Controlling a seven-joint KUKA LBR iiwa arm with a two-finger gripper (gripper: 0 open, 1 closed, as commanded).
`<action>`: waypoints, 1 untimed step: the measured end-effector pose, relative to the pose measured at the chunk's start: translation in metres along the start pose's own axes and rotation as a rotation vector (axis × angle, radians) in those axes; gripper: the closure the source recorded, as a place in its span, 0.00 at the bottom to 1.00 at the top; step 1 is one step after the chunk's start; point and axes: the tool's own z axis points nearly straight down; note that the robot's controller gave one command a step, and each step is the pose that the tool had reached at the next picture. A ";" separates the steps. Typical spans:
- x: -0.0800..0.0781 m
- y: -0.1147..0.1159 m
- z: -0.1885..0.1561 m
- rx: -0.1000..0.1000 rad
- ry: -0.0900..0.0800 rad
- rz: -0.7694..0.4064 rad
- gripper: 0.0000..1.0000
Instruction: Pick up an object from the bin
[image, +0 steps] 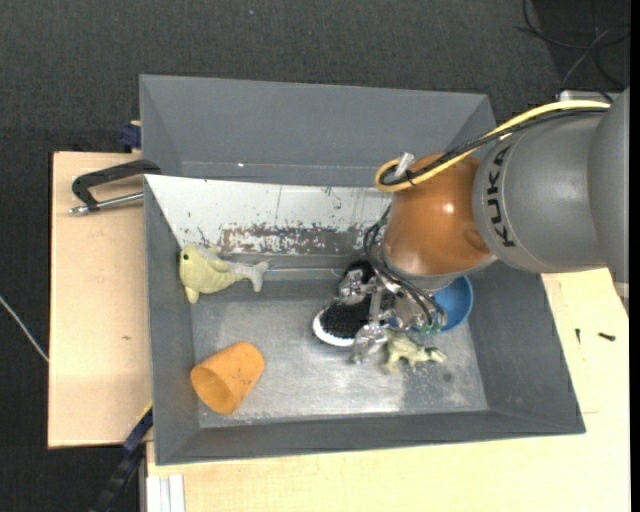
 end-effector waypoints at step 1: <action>-0.024 -0.018 -0.150 0.003 -0.001 0.006 1.00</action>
Offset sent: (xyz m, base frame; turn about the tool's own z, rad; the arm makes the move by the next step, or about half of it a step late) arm 0.0223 -0.0133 0.1446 0.0043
